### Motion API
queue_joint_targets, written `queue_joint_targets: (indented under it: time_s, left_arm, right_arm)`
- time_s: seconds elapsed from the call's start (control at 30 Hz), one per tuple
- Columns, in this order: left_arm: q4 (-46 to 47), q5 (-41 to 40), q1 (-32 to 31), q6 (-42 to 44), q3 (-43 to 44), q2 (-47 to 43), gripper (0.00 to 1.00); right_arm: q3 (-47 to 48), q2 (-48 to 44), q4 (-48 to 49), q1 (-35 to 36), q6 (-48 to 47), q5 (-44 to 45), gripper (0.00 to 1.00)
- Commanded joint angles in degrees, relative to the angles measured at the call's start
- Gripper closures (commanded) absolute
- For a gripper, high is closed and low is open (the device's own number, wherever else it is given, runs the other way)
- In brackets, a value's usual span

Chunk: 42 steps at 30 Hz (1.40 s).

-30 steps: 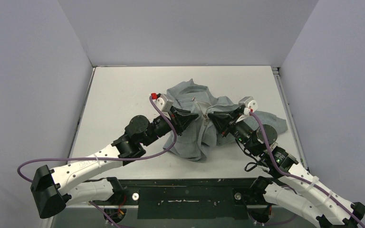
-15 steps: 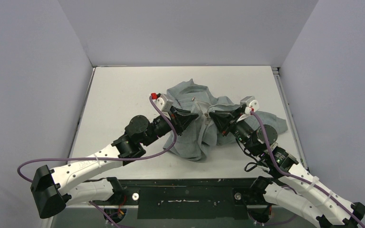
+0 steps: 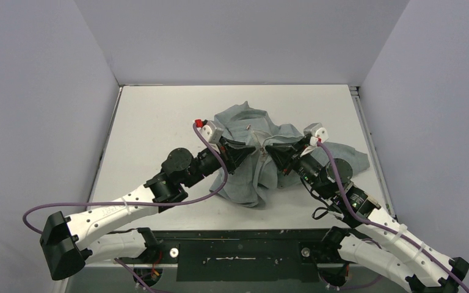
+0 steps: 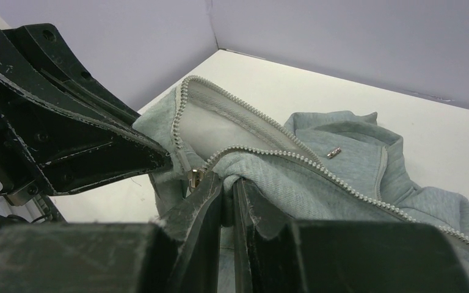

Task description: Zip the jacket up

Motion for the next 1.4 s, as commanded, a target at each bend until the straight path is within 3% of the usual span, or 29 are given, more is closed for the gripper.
queue_joint_targets:
  time_s: [0.0, 0.4, 1.37]
  left_arm:
    - [4.6, 0.6, -0.1, -0.7, 3.2, -0.1, 1.0]
    - [5.4, -3.1, -0.1, -1.1, 2.9, -1.0, 1.0]
    - [5.2, 1.9, -0.1, -1.6, 3.4, 1.1, 1.0]
  right_arm:
    - [1.9, -1.1, 3.9, 0.3, 0.1, 0.2, 1.0]
    - [1.3, -2.2, 3.6, 0.3, 0.1, 2.1, 1.0]
    - [1.0, -2.3, 3.9, 0.2, 0.5, 2.1, 1.0]
